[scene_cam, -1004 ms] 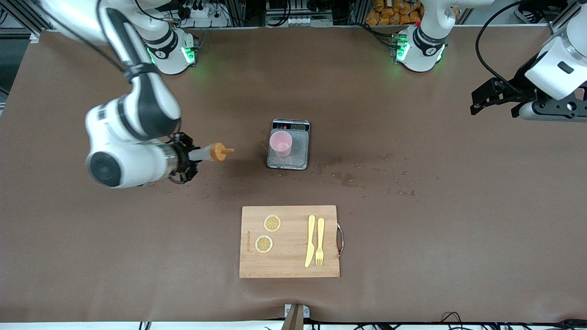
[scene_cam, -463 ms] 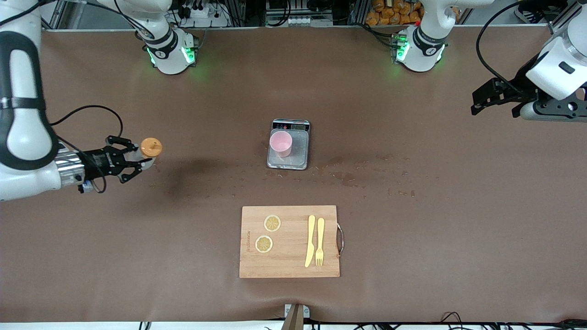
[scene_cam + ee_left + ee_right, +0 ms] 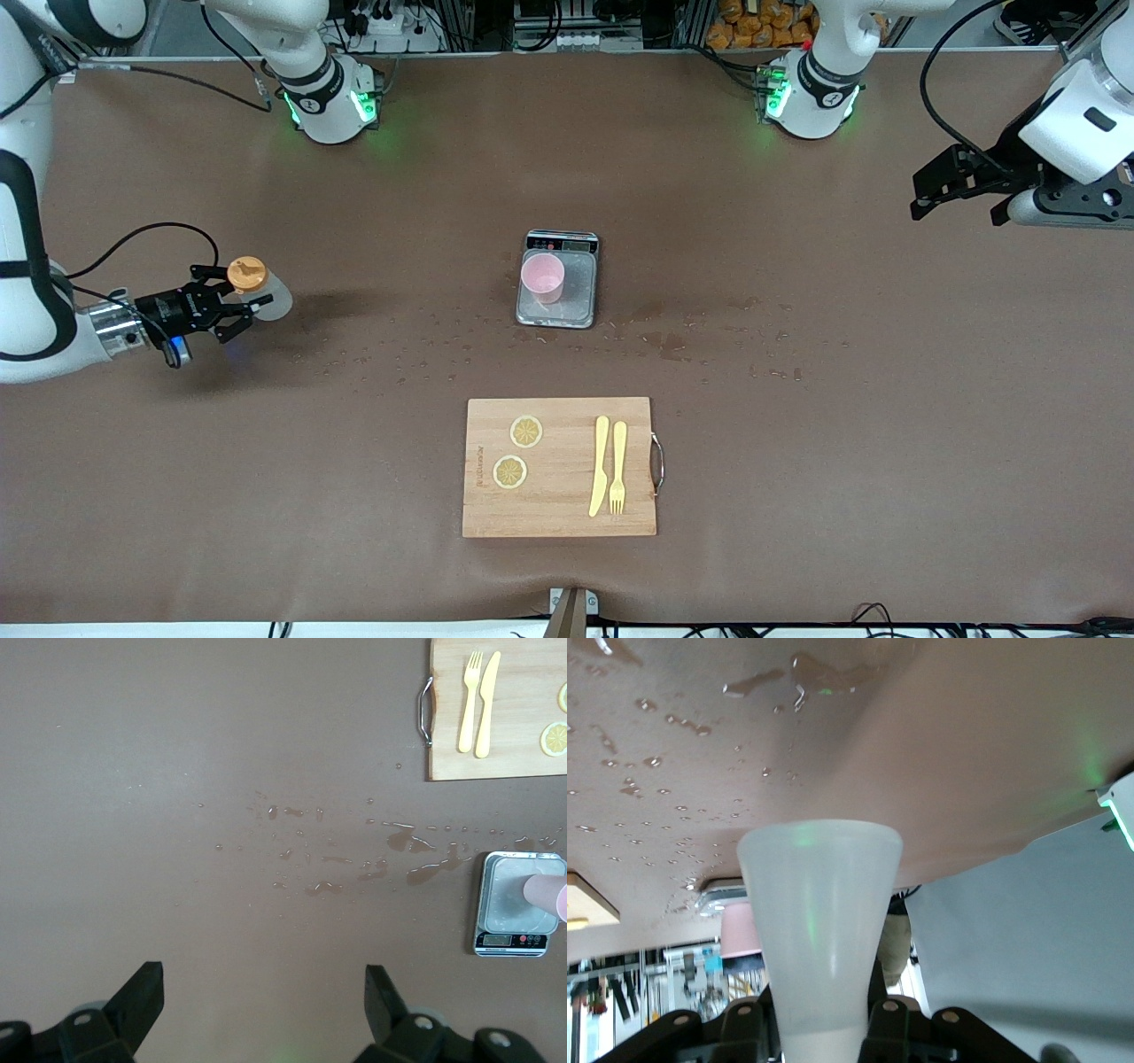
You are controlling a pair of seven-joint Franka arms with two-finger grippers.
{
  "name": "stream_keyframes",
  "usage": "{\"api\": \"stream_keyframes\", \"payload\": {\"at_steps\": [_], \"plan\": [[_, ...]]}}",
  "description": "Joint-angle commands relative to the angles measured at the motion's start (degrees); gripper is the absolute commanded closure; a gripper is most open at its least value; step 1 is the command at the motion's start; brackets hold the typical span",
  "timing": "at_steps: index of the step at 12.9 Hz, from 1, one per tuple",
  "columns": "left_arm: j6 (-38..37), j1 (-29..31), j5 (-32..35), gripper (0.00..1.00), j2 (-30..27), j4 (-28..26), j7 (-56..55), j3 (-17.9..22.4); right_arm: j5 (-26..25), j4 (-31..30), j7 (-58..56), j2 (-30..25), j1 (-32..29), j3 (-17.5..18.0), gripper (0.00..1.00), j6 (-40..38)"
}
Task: Add sauce to pink cup with both arms
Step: 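Carry the bottle with the right gripper back beside its start spot, then set the bottle upright on the table and open the right gripper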
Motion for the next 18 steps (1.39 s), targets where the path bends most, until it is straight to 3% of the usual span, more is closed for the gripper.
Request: {"api": "stream_keyframes", "payload": {"at_steps": [1, 11, 12, 13, 14, 18], "plan": [[-0.34, 0.25, -0.35, 0.00, -0.01, 0.56, -0.01, -0.01, 1.58, -0.82, -5.14, 1.23, -2.59, 1.16, 1.00, -1.62], [-0.35, 0.43, -0.36, 0.00, 0.09, 0.91, -0.18, 0.08, -2.37, -3.11, -11.57, 4.31, -6.37, 0.89, 1.00, -0.83], [-0.43, 0.43, -0.36, 0.00, 0.09, 0.83, -0.18, 0.08, -3.16, -3.02, -11.83, 4.40, -6.46, 0.89, 0.87, -0.65], [-0.52, 0.52, -0.36, 0.00, 0.00, 0.65, -0.10, -0.01, -3.51, -3.11, -11.75, 4.83, -6.29, 0.89, 0.55, 0.39], [-1.04, 0.43, -0.36, 0.00, -0.09, 0.74, -0.10, -0.01, -3.60, -3.11, -11.75, 5.36, -6.20, 0.89, 0.54, 0.75], [-1.66, -0.01, 1.92, 0.00, -0.53, 0.65, -0.01, -0.18, -3.52, -2.76, -11.14, 5.81, -5.58, 0.89, 0.15, 1.11]]}}
